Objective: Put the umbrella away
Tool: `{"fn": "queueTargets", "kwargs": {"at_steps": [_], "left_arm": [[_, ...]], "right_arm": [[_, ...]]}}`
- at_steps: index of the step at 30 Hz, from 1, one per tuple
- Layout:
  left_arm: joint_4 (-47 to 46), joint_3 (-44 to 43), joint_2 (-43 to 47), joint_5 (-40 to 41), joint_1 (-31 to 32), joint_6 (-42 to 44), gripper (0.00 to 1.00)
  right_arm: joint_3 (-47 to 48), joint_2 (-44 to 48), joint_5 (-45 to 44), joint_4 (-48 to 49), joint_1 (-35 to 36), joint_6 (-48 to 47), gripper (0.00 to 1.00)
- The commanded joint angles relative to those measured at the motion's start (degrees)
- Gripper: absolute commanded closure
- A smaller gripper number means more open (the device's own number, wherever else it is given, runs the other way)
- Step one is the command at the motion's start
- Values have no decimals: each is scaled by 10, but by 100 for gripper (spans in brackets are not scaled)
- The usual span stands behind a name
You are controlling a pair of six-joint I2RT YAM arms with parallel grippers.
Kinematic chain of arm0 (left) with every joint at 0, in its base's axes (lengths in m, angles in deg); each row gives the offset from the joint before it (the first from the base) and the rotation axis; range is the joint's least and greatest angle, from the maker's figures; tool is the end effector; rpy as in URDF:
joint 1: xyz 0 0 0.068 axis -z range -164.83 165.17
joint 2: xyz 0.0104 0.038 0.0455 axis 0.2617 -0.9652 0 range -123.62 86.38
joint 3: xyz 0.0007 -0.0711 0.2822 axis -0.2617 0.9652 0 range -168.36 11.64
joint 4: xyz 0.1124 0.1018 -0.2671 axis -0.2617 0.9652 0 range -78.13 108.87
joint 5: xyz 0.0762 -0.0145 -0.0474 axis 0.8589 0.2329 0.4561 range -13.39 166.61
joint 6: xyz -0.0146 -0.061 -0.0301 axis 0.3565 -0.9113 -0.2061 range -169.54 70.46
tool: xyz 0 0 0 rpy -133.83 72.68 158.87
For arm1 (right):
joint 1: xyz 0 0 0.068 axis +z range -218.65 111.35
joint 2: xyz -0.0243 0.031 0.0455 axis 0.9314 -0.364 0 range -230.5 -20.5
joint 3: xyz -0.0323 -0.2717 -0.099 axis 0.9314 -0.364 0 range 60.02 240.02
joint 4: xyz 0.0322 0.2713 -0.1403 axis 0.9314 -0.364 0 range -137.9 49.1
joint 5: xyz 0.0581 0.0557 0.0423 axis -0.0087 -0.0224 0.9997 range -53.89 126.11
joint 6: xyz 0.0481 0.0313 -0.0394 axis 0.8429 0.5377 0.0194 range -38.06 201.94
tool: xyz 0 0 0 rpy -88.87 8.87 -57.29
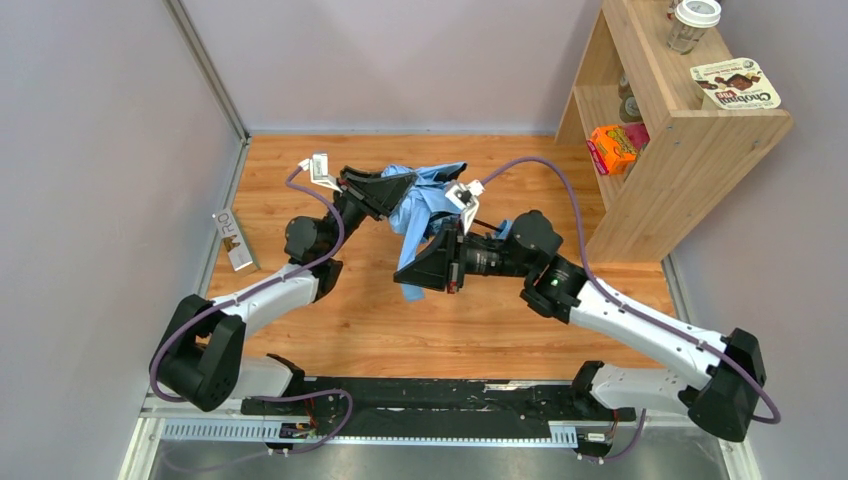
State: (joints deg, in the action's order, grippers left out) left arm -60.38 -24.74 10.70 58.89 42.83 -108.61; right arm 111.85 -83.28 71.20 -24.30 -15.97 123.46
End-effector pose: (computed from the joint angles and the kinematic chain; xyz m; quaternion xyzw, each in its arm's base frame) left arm 0.2774 -0.1648 0.3178 0.0025 0.4909 -0.6495 0.5806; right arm 0.1620 0.2661 0.3800 -0.2846 0.6154 0.6554 0.3327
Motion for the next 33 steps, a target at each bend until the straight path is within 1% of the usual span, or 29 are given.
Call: {"fn": "queueTargets", "kwargs": {"at_steps": [1,4,6,8,11,15,18,21,22,24,27,28,30,32,33], "left_arm": [[-113,-54,0,59,-4,52,100],[-112,-56,8,78,-4,49,100],[-105,-60,12,89,-5,38,100],[-98,-60,15,108,-5,5,100],[-91,-56,18,130,-4,-46,100],[-84,-49,27,152,-5,-115,100],[-71,-42,32,174,-5,-172,100],[-66,-34,30,175,-5,-250,100],[-66,-28,29,175,-4,-287,100],[-66,-17,31,197,-4,-321,100],[-64,-7,33,199,-5,-349,100],[-64,-5,33,198,-4,-355,100],[-69,-3,35,194,-5,-361,100],[-76,-4,36,188,-4,-354,100],[-76,-5,36,182,-5,-346,100]], "right_arm": [[51,-44,59,-3,40,44,100],[58,-57,32,-83,63,-30,100],[42,-59,13,-97,69,-52,100],[17,-59,-2,-101,70,-81,100],[-14,-55,-62,-110,70,-125,100],[-74,-51,-152,-47,79,-189,100],[-94,-77,-215,-5,81,-226,100],[-127,-85,-293,82,89,-253,100],[-123,-87,-323,84,92,-264,100],[-113,-88,-378,87,97,-288,100],[-91,-88,-424,59,101,-305,100],[-87,-88,-452,44,102,-310,100],[-73,-84,-493,-3,102,-299,100],[-55,-81,-494,-51,102,-289,99],[-44,-79,-492,-82,102,-276,96]]}}
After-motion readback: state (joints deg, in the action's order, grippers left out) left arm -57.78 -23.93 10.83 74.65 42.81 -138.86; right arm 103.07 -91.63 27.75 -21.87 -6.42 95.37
